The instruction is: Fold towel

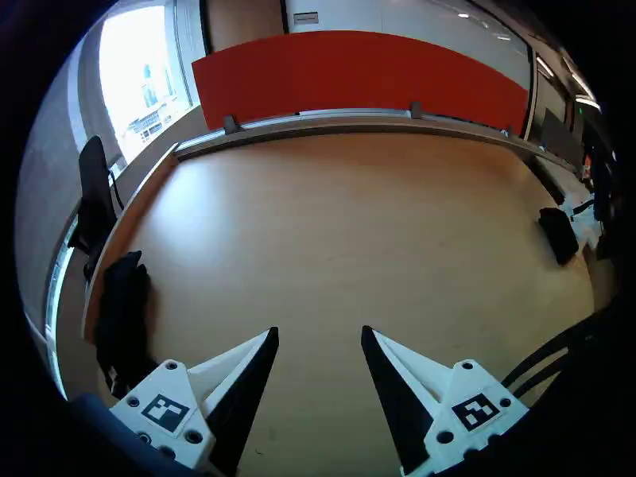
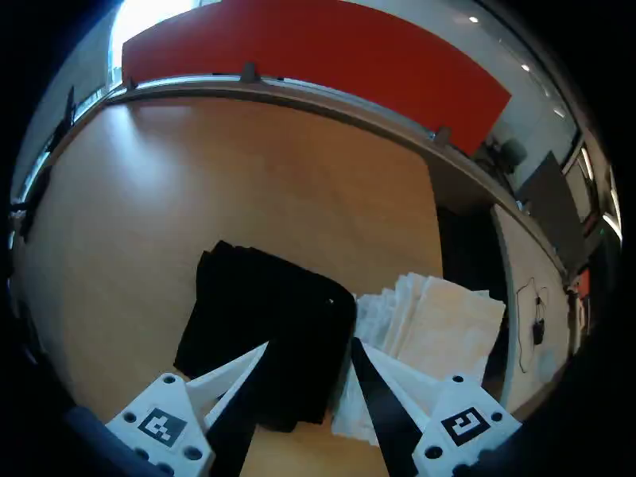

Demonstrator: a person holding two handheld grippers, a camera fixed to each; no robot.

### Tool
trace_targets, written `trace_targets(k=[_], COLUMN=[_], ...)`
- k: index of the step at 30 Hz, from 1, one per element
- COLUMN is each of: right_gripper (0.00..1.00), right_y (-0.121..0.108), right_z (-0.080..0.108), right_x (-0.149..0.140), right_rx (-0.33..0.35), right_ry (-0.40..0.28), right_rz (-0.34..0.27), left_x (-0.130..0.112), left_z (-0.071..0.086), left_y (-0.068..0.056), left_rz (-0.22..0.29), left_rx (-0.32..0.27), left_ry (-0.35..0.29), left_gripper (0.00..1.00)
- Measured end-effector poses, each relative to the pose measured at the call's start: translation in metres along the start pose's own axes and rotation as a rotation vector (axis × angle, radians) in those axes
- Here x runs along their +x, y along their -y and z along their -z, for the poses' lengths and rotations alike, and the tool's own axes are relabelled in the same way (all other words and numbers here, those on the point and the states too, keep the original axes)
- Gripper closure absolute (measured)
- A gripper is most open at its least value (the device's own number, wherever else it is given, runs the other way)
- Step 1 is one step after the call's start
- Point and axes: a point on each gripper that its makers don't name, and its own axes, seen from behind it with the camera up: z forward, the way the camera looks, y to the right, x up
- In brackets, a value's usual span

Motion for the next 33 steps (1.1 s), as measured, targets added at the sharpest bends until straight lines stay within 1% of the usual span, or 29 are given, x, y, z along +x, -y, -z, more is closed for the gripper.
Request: trace_targets(k=[8, 14, 18, 22, 28, 32, 33], right_gripper=[0.35, 0.44, 0.44, 0.50, 0.65, 0.85, 0.88], right_y=[0.002, 0.000, -0.001, 0.000, 0.003, 0.007, 0.008], right_z=[-0.013, -0.021, -0.027, -0.033, -0.040, -0.040, -0.040], right_x=[0.009, 0.011, 0.011, 0.010, 0.009, 0.010, 0.011], right_rx=[0.018, 0.027, 0.032, 0.045, 0.064, 0.079, 0.081], right_ry=[-0.002, 0.001, 0.006, 0.015, 0.020, 0.016, 0.014], right_rz=[-0.025, -0.052, -0.075, -0.095, -0.117, -0.125, -0.126], left_x=[-0.005, -0.007, -0.010, -0.014, -0.015, -0.015, -0.015], left_z=[0.002, 0.003, 0.004, 0.004, 0.005, 0.005, 0.005], left_y=[0.004, 0.005, 0.004, 0.003, 0.003, 0.004, 0.004], left_rz=[0.014, 0.014, 0.018, 0.018, 0.017, 0.019, 0.019], left_rx=[0.016, 0.023, 0.026, 0.030, 0.035, 0.037, 0.038], left_ry=[0.009, 0.014, 0.020, 0.026, 0.030, 0.031, 0.032], left_gripper=[0.24, 0.24, 0.24, 0.24, 0.24, 0.24, 0.24])
